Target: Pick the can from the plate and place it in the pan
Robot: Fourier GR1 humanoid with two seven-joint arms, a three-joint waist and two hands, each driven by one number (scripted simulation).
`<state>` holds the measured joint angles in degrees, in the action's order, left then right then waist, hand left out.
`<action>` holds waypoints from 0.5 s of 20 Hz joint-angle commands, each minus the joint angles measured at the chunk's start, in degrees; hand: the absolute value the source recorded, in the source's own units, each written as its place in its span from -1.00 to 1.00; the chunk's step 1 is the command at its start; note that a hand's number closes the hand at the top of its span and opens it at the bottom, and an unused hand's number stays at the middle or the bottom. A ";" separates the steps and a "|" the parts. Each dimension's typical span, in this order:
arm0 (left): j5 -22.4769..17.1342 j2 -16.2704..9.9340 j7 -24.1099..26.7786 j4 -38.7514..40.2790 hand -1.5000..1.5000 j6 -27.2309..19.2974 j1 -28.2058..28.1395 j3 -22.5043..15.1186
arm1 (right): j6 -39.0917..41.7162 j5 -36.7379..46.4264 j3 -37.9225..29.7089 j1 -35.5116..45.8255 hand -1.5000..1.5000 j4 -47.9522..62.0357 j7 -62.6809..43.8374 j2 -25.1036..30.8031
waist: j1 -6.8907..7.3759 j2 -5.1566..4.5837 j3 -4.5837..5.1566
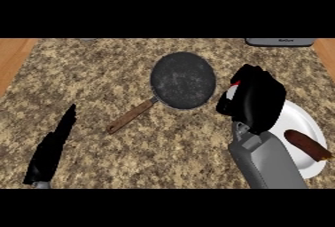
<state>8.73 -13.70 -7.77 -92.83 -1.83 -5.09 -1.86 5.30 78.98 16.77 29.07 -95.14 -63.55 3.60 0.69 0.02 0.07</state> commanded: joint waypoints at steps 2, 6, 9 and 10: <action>0.69 0.71 -0.06 -1.14 0.00 0.18 -0.33 -0.81 | -8.67 -3.71 -8.48 9.48 1.00 14.37 0.80 -3.46 | 0.81 -0.35 -0.09; 0.53 -0.10 0.40 0.80 0.00 0.86 2.95 0.41 | -17.10 -6.71 -12.71 15.24 1.00 27.70 3.80 -3.54 | 1.23 -0.62 -0.09; 0.12 -0.10 -2.07 2.80 0.00 1.58 6.60 0.56 | -24.56 -10.99 -15.14 19.44 1.00 35.29 5.66 -3.57 | 2.21 -1.17 -0.14; 0.29 0.63 -1.74 1.00 0.00 0.95 4.80 0.25 | -23.61 -13.13 -16.62 21.07 1.00 38.73 7.93 -3.57 | 1.70 -0.74 -0.11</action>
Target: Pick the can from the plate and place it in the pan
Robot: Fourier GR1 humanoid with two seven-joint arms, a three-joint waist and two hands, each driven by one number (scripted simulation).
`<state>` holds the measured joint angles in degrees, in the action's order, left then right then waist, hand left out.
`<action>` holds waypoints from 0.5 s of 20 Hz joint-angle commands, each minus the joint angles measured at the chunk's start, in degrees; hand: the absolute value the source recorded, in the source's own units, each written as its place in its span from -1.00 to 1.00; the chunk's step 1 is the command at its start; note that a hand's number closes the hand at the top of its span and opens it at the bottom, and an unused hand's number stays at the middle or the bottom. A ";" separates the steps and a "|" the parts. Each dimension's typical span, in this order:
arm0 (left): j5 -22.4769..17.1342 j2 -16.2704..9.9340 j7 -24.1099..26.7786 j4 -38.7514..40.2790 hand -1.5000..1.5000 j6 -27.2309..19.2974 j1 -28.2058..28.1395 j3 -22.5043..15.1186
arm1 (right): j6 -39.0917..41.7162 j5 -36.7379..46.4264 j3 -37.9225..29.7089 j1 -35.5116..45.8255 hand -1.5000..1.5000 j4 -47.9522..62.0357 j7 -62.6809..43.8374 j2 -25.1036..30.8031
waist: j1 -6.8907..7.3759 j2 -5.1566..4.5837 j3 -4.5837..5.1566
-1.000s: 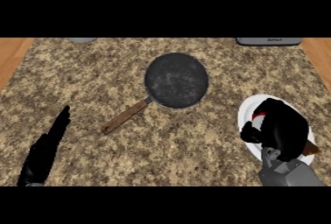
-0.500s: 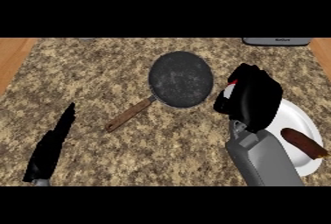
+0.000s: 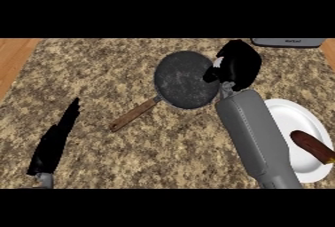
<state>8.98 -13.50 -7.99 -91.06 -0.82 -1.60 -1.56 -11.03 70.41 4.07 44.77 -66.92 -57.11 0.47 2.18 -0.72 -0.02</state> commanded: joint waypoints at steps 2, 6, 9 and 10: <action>0.48 1.39 -0.89 1.06 0.00 0.11 1.96 -1.26 | -10.66 -5.42 -5.82 8.77 1.00 18.81 2.52 -0.45 | 1.39 -0.62 -0.02; 2.19 1.95 -0.19 0.15 0.00 -0.93 1.29 -2.19 | -13.38 -7.31 -7.64 12.25 1.00 31.79 6.33 -0.46 | 1.89 -0.72 -0.01; 1.47 1.21 0.98 1.05 0.00 -0.09 1.69 -1.26 | -12.72 -9.00 -10.74 12.97 1.00 37.98 13.27 0.47 | 2.07 -1.15 -0.04; 1.76 1.29 1.05 -0.71 0.00 0.19 0.58 -2.25 | -10.42 -9.71 -11.19 14.03 1.00 39.58 14.01 0.86 | 2.97 -1.33 -0.07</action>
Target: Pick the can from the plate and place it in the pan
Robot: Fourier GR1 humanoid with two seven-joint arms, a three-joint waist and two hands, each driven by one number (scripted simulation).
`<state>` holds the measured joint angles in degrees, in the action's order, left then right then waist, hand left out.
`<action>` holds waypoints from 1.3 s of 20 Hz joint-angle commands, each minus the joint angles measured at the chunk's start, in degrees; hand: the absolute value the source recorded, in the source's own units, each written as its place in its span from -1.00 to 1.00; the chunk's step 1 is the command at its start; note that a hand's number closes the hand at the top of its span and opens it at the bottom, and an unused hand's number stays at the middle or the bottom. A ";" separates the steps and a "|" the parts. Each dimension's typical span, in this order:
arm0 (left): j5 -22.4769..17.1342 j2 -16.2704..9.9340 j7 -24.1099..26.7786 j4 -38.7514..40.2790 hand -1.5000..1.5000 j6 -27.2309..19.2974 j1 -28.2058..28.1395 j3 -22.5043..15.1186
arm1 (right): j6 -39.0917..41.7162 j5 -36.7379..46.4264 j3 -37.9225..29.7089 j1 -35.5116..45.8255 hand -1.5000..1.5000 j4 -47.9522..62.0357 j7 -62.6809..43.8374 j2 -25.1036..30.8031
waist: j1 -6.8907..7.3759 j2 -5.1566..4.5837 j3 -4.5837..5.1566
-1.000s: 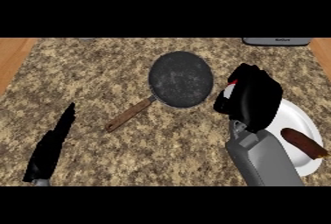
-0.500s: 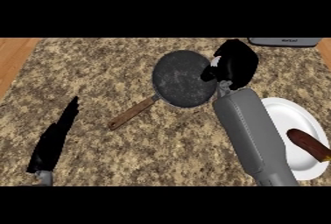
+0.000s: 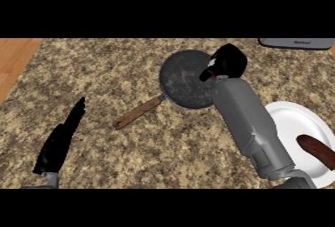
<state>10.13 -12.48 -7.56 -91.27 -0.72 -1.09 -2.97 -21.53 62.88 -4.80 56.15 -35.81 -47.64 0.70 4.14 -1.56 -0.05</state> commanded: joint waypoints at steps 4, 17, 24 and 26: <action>-0.22 0.28 -0.11 0.70 0.00 1.00 1.38 -0.60 | -7.00 -16.58 -10.40 0.13 -1.00 7.20 6.09 -0.68 | 1.61 -0.63 -0.18; 0.53 0.92 -0.78 0.72 0.00 0.65 2.26 -1.04 | -34.76 -26.89 -16.62 3.49 -1.00 8.03 26.29 -0.69 | 2.18 -0.60 -0.12; 1.25 1.84 -1.47 -0.62 0.00 -1.11 -0.73 -0.71 | -43.78 -32.41 -22.21 0.14 -1.00 6.08 33.12 -0.68 | -1.25 0.63 -0.06; -0.06 -0.54 -0.79 -2.19 0.00 0.27 -1.95 1.47 | -45.18 -36.70 -21.62 -4.12 -1.00 3.24 37.31 -0.68 | -1.58 1.08 -0.09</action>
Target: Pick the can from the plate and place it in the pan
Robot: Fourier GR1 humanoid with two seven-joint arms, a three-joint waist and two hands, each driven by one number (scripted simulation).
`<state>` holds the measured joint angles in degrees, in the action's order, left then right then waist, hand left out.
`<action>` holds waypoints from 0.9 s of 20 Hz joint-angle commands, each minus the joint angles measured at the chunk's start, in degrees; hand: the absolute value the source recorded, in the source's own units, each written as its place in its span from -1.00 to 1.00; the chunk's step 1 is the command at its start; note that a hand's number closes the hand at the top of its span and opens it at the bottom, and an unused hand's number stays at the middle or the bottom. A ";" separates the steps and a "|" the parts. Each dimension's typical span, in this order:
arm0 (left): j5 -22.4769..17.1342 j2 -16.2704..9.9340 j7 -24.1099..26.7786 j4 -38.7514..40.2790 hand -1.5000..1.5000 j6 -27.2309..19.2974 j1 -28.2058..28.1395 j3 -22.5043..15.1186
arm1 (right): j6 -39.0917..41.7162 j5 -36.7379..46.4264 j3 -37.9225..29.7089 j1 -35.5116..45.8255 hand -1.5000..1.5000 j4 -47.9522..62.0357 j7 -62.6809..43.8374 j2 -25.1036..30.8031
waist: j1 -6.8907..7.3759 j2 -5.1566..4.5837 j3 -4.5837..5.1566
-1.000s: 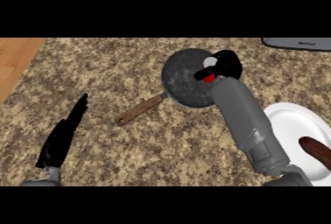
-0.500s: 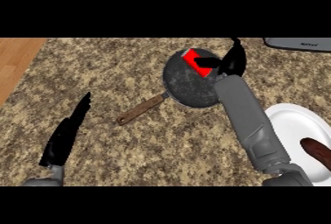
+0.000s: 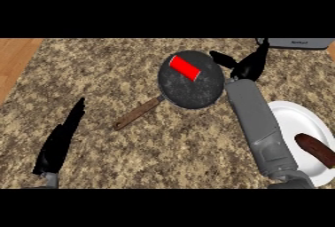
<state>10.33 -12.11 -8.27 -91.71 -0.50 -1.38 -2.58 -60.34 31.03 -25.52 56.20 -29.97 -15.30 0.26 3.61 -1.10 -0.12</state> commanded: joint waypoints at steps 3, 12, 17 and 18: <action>-0.72 0.42 2.36 1.70 0.00 -0.76 -2.68 2.09 | -4.61 -7.92 1.01 -8.04 -1.00 -8.16 8.75 -0.25 | -2.72 1.08 0.07; -1.29 -1.03 0.49 -1.49 0.00 0.66 -4.34 3.81 | -0.51 -7.51 15.63 -35.49 -1.00 -34.44 4.53 -0.26 | -4.74 1.76 0.17; 0.79 0.05 1.04 1.25 0.00 -0.63 -3.32 3.14 | 9.28 -6.21 16.28 -50.97 -1.00 -52.83 1.79 1.86 | -5.50 1.66 0.19; 0.21 0.91 2.56 -0.23 0.00 -0.29 -6.72 2.59 | 8.41 -3.14 18.19 -52.90 -1.00 -57.08 -1.89 0.30 | -4.79 1.60 0.21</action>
<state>10.07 -12.23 -7.57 -91.55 -0.75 -5.12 0.90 -54.92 26.36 -10.52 13.71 -74.35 -13.74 0.89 -1.40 0.55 0.07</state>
